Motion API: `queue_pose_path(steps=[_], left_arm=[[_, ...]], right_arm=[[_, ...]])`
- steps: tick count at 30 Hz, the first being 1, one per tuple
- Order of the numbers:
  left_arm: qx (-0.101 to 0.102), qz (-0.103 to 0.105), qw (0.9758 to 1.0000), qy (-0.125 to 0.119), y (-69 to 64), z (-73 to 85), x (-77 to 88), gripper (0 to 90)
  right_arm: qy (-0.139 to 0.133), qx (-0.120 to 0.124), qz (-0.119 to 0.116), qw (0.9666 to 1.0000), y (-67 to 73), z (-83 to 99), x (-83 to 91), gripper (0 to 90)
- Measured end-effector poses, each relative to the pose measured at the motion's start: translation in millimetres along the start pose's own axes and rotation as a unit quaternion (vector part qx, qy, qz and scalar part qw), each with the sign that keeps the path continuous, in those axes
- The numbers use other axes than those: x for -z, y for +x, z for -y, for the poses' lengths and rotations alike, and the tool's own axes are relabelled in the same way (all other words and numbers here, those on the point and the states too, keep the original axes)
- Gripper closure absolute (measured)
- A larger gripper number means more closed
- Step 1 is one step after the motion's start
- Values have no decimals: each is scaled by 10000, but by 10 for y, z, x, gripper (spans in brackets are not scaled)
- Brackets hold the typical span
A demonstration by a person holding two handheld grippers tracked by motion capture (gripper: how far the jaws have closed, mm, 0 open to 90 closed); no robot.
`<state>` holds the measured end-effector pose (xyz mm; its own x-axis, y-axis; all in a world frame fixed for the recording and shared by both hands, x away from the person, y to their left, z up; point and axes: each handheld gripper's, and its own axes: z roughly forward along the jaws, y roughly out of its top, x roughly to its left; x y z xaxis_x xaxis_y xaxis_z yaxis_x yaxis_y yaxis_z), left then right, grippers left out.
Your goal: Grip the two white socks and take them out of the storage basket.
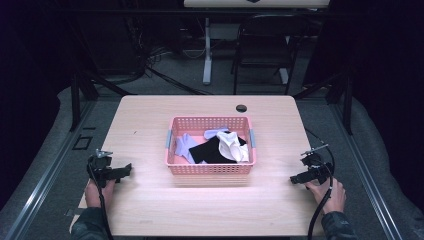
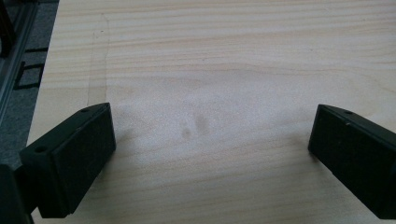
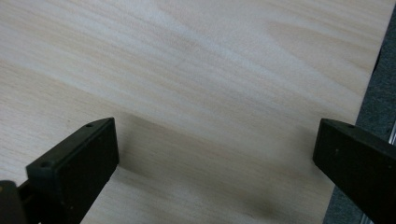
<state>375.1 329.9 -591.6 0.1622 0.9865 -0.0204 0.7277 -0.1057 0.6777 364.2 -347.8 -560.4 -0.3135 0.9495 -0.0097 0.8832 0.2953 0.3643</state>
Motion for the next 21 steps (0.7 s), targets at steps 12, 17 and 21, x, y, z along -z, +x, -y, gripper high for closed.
queue_pose_path(steps=[12, 17, 21], left_arm=[[-8, 10, 10000, 5, 1, 7, 7, 5], [-8, 9, 10000, 4, 1, 7, 7, 5], [-9, 9, 10000, 4, 1, 8, 8, 5]], right_arm=[[-444, -11, -113, 9989, 90, -104, 282, 0], [-656, 86, -143, 9977, 157, -153, 390, 0], [-743, 181, -241, 9968, 228, -223, 473, 0]])
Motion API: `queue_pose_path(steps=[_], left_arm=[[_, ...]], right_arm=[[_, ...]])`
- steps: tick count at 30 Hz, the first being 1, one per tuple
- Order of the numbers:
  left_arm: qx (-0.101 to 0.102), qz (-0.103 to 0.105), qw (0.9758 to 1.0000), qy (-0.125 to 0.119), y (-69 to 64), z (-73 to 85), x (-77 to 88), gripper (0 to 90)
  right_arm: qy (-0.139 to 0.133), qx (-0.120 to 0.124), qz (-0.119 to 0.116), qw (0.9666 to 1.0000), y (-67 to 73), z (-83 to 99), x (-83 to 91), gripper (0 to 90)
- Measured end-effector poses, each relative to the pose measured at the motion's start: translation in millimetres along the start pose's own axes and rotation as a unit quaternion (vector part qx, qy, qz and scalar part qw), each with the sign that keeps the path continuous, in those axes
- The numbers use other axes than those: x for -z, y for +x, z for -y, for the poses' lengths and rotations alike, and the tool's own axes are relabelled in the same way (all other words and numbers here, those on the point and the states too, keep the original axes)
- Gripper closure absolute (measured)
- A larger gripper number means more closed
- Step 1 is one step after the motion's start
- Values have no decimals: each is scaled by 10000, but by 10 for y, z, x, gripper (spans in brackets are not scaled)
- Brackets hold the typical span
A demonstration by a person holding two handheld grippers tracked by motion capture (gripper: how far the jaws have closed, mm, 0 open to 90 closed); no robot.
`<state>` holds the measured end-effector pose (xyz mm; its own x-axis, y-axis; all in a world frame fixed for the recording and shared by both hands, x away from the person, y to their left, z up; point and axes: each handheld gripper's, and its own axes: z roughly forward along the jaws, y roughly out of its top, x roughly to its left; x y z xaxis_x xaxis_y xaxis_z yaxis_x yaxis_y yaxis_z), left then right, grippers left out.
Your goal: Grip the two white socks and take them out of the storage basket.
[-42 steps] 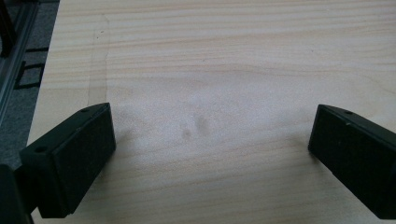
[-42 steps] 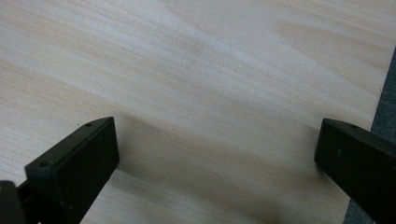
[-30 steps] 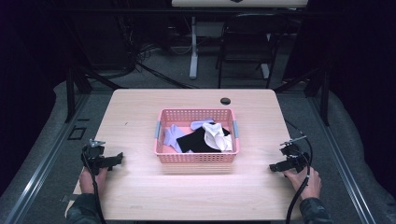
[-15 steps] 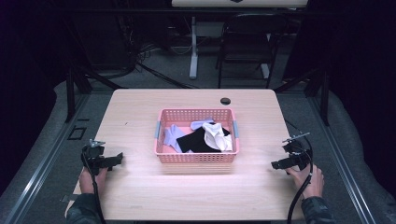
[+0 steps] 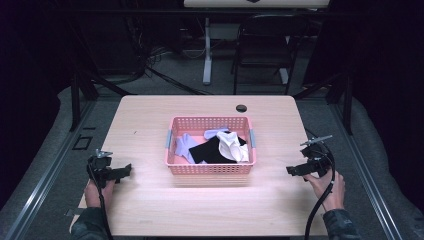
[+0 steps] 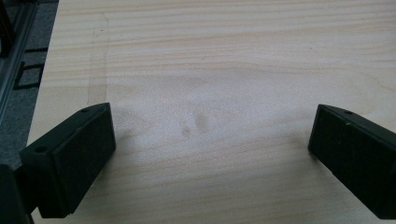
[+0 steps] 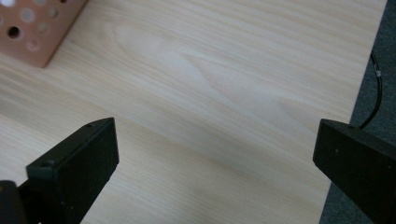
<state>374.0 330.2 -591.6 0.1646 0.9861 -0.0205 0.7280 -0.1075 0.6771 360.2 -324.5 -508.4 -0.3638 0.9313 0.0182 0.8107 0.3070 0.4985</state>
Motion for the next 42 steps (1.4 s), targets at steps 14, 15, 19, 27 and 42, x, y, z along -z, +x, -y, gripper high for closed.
queue_pose_path(steps=[14, 15, 19, 27, 42], left_arm=[[1, -3, 10000, 0, 0, 2, 2, 5], [3, -4, 10000, 0, -1, 2, 2, 5], [2, -3, 10000, 2, 0, 2, 2, 5], [0, -3, 10000, 2, 0, 2, 2, 5], [1, -3, 10000, 1, 0, 2, 2, 5]], right_arm=[[-116, 359, -237, 9990, 287, -265, 183, 0], [-114, 387, -250, 9989, 301, -285, 193, 0], [-129, 506, -341, 9981, 386, -403, 247, 0], [-160, 701, -501, 9961, 580, -654, 282, 0], [18, 969, -782, 9922, 929, -1094, 220, 0]])
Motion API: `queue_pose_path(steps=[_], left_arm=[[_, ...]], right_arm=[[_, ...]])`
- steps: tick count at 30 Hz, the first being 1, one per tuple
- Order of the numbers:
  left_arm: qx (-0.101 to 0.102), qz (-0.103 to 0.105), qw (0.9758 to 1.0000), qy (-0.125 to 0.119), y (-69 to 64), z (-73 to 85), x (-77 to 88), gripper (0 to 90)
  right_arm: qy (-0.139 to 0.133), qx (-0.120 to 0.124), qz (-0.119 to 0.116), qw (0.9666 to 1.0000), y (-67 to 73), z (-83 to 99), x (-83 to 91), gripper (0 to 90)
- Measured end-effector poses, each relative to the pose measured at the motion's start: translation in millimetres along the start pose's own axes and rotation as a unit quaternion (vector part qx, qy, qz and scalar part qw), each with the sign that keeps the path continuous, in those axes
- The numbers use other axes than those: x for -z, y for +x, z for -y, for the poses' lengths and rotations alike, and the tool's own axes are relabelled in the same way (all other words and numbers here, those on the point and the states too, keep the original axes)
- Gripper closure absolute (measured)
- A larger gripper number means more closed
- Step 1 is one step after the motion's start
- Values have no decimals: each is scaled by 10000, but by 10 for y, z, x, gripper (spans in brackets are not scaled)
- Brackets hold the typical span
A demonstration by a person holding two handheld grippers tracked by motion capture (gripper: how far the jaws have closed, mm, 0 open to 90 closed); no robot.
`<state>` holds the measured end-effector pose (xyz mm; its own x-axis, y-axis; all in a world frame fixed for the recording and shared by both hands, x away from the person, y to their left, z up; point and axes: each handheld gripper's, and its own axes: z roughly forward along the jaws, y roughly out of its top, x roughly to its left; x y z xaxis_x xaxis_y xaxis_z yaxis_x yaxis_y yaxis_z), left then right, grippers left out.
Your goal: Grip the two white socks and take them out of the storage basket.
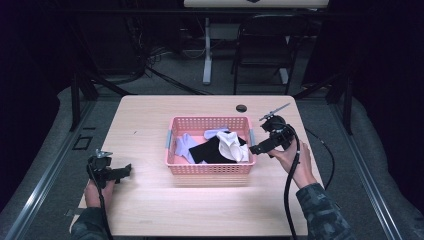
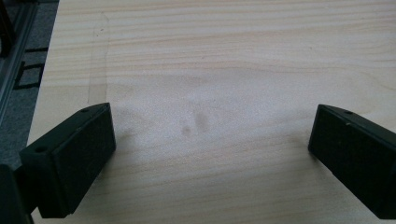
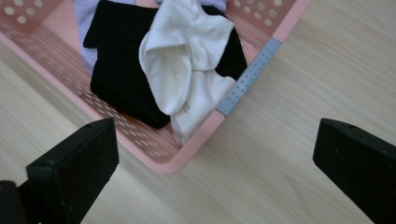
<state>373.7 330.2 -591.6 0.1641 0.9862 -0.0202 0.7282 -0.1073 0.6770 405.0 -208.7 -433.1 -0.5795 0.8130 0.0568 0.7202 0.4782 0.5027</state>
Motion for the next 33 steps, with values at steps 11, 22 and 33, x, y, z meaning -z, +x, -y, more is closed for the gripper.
queue_pose_path(steps=[11, 22, 33], left_arm=[[1, 1, 10000, 0, 0, 0, 0, 5], [-2, 2, 10000, 0, 1, 0, 0, 5], [-4, 4, 10000, 1, 1, -1, 0, 5]], right_arm=[[215, 120, -169, 9996, 101, -278, -174, 4], [454, 213, -377, 9980, 257, -512, -447, 83], [878, 149, -423, 9951, 278, -601, -814, 198]])
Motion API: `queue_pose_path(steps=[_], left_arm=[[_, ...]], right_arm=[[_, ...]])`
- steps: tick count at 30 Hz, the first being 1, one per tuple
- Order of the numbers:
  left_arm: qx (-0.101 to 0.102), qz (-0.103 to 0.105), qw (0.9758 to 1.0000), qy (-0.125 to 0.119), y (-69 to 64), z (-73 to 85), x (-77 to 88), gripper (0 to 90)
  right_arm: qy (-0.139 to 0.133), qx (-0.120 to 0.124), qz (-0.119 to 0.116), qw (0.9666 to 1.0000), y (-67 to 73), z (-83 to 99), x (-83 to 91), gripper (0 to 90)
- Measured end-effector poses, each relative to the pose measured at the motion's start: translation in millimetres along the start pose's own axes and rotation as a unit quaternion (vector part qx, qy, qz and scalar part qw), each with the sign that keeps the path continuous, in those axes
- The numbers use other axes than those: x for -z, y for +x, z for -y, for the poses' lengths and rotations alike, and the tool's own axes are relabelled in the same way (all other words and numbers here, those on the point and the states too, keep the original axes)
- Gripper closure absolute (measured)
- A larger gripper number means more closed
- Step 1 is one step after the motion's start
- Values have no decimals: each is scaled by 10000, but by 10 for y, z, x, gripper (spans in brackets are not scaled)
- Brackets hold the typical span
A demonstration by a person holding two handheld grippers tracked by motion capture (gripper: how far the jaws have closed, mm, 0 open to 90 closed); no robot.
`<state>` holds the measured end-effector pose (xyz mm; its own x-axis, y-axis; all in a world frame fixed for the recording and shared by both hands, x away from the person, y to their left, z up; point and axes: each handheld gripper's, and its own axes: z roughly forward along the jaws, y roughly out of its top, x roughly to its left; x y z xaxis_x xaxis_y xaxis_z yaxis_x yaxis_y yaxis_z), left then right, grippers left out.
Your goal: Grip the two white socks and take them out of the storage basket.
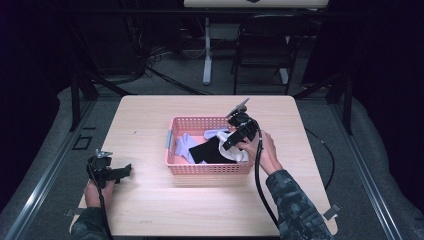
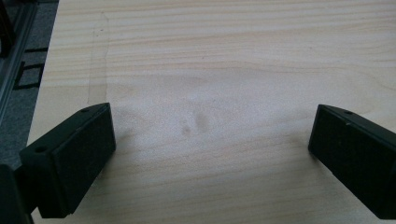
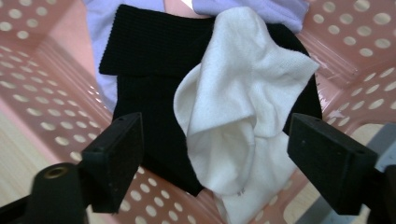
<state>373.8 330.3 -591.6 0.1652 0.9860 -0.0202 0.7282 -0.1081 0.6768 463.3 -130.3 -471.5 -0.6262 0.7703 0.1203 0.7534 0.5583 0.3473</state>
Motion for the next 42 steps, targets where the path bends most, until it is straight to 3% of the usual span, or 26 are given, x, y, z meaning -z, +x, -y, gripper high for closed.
queue_pose_path(steps=[8, 15, 19, 33, 42], left_arm=[[1, 1, 10000, -1, 0, 0, 0, 5], [3, 1, 10000, -2, 0, 0, -1, 5], [1, 1, 10000, -2, 0, 0, -1, 5], [1, 2, 10000, -2, 0, 0, -1, 5], [1, 1, 10000, -1, 0, 0, -1, 5]], right_arm=[[114, -200, -39, 9997, -74, -17, -198, 292], [148, -405, -127, 9990, -142, 1, -283, 361], [260, -396, -146, 9988, -158, 3, -311, 403], [341, -463, -201, 9981, -190, 19, -319, 752], [151, -500, -165, 9985, -178, 33, -249, 827]])
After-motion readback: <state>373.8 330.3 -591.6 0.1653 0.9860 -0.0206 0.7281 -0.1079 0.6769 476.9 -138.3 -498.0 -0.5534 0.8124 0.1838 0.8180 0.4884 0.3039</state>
